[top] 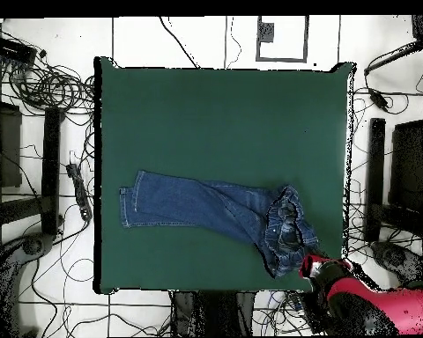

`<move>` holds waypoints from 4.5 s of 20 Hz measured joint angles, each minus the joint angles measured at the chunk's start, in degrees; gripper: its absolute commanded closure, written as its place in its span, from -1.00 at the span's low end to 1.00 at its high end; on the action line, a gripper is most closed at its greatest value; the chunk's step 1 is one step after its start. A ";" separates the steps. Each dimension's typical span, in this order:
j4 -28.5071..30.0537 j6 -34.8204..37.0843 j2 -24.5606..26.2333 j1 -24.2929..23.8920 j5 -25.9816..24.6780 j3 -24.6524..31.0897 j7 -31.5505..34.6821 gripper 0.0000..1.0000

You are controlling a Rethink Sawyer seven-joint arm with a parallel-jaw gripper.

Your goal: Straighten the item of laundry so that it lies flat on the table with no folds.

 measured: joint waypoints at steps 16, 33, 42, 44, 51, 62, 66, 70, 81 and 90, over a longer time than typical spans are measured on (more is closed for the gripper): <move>-0.02 0.00 -1.32 0.46 0.00 0.00 -0.01 -1.00; 0.99 -0.01 -8.16 15.79 3.18 -2.71 0.00 -1.00; 0.99 -0.26 -10.76 34.38 3.43 -12.66 1.30 -1.00; 0.94 -0.82 -10.88 38.76 3.42 -16.02 1.89 -1.00; 0.58 -2.69 -10.61 46.28 3.42 -23.29 3.65 1.00; -2.63 -10.21 -7.40 62.86 3.48 -40.29 8.06 1.00; -4.14 -12.17 -5.00 68.29 3.69 -44.72 9.57 1.00; -6.08 -14.82 -1.56 73.31 5.22 -49.73 10.83 1.00; -10.97 -20.04 7.86 74.97 10.24 -56.27 10.90 1.00; -11.84 -20.85 9.90 76.53 14.81 -58.84 10.90 1.00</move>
